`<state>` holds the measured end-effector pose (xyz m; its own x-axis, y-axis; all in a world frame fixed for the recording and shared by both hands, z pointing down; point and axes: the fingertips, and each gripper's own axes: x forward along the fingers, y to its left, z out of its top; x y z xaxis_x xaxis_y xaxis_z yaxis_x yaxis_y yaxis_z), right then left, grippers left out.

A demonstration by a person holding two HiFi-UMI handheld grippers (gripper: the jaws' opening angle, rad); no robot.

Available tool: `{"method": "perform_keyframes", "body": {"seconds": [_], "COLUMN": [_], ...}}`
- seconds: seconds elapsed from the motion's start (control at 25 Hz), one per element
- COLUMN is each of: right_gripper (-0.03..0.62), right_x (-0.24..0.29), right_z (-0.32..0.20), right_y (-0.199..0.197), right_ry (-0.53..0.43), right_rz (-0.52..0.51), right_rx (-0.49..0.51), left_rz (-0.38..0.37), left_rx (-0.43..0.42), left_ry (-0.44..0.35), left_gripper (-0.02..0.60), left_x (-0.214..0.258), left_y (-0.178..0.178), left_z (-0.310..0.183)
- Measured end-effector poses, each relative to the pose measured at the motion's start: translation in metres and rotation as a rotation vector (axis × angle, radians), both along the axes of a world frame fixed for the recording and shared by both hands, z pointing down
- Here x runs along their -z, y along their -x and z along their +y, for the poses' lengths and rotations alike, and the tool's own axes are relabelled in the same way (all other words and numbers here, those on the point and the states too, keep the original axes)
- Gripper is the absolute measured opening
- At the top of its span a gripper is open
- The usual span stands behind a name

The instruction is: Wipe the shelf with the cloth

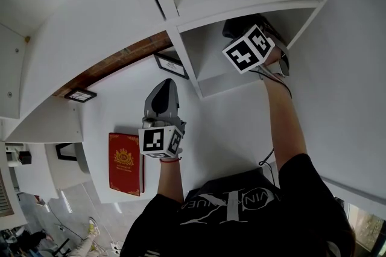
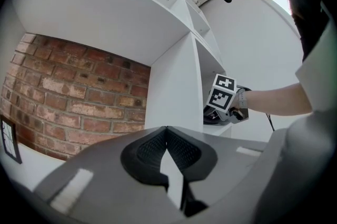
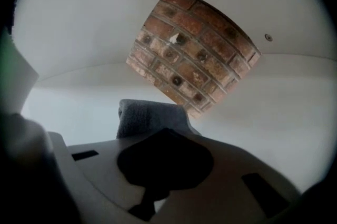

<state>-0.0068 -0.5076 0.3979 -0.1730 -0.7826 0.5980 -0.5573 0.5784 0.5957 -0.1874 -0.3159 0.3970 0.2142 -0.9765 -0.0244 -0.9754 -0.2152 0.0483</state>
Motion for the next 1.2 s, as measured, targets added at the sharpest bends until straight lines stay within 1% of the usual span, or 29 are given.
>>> {"method": "perform_keyframes", "body": {"seconds": [0.12,0.28,0.48,0.64,0.8,0.96,1.04,1.12,1.16,1.2], "right_gripper": [0.009,0.009,0.009,0.009,0.009,0.009,0.011,0.013,0.040,0.110], "right_x": [0.000,0.002,0.001,0.001,0.000,-0.001,0.001,0.004,0.006,0.008], "right_z": [0.015,0.042,0.077,0.103,0.128,0.136,0.134,0.130,0.129,0.129], "right_y": [-0.003,-0.006,0.002,0.023,0.055,0.073,0.070,0.063,0.061,0.060], "right_ry": [0.013,0.018,0.037,0.041,0.055,0.012,0.047,0.101,0.130,0.170], "right_rz": [-0.026,-0.045,-0.088,-0.095,-0.132,-0.057,-0.082,-0.140,-0.179,-0.228], "right_rx": [0.026,0.085,0.160,0.243,0.352,0.446,0.455,0.433,0.426,0.427], "left_rz": [0.005,0.009,0.012,0.009,0.007,-0.002,-0.002,-0.003,-0.003,-0.003], "left_rx": [-0.004,-0.018,-0.026,-0.027,-0.022,-0.027,-0.025,-0.022,-0.020,-0.017], "left_ry": [0.001,-0.002,-0.005,-0.001,-0.001,-0.003,-0.002,0.000,0.002,0.004], "left_gripper": [0.011,0.011,0.011,0.011,0.011,0.011,0.011,0.011,0.011,0.011], "left_x": [0.000,0.001,0.003,0.004,0.005,0.008,0.009,0.009,0.009,0.008], "left_y": [-0.003,-0.010,-0.016,-0.018,-0.018,-0.020,-0.020,-0.017,-0.016,-0.014], "left_z": [0.003,0.006,0.010,0.014,0.016,0.017,0.018,0.019,0.019,0.019]}}
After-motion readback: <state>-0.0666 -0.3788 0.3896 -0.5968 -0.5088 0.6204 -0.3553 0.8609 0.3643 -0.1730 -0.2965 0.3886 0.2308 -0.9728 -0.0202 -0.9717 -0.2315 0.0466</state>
